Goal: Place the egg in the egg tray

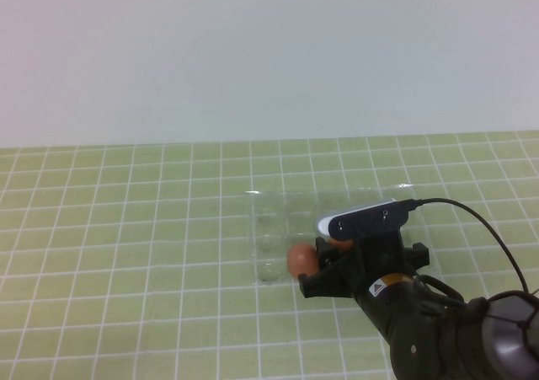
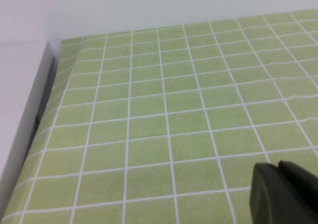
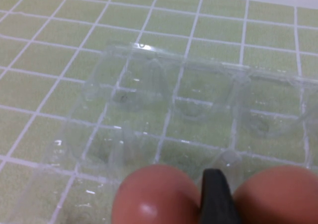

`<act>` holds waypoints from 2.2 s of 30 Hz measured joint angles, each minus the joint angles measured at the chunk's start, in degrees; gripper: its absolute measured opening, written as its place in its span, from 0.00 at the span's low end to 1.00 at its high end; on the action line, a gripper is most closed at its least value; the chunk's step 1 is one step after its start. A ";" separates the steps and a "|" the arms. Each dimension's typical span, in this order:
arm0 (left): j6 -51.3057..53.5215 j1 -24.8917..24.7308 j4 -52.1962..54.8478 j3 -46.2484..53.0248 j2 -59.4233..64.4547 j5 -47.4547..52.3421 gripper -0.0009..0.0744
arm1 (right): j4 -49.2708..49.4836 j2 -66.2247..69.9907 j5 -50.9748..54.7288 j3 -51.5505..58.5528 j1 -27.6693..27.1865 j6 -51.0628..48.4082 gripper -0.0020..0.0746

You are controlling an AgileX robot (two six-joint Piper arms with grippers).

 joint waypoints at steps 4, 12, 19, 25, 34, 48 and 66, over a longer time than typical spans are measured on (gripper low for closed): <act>0.00 0.00 0.00 0.00 0.00 0.00 0.01 | 0.00 0.09 0.01 0.00 0.00 0.00 0.55; 0.00 0.00 0.00 0.00 0.00 0.00 0.01 | 0.00 0.09 0.01 0.00 0.00 0.00 0.57; 0.00 0.00 0.00 0.00 0.00 0.00 0.01 | -0.14 0.09 0.01 0.00 0.00 -0.19 0.59; 0.00 0.00 0.00 0.00 0.00 0.00 0.01 | -0.26 0.09 0.01 0.00 0.00 -0.19 0.64; 0.00 0.00 0.00 0.00 0.00 0.00 0.01 | -0.26 0.53 0.37 0.00 0.00 -0.19 0.65; 0.00 0.00 0.00 0.00 0.00 0.00 0.01 | -1.21 -7.80 1.13 0.00 0.00 -0.97 0.65; 0.00 0.00 0.00 0.00 0.00 0.00 0.01 | -1.83 -41.54 6.88 0.00 1.65 -4.75 0.04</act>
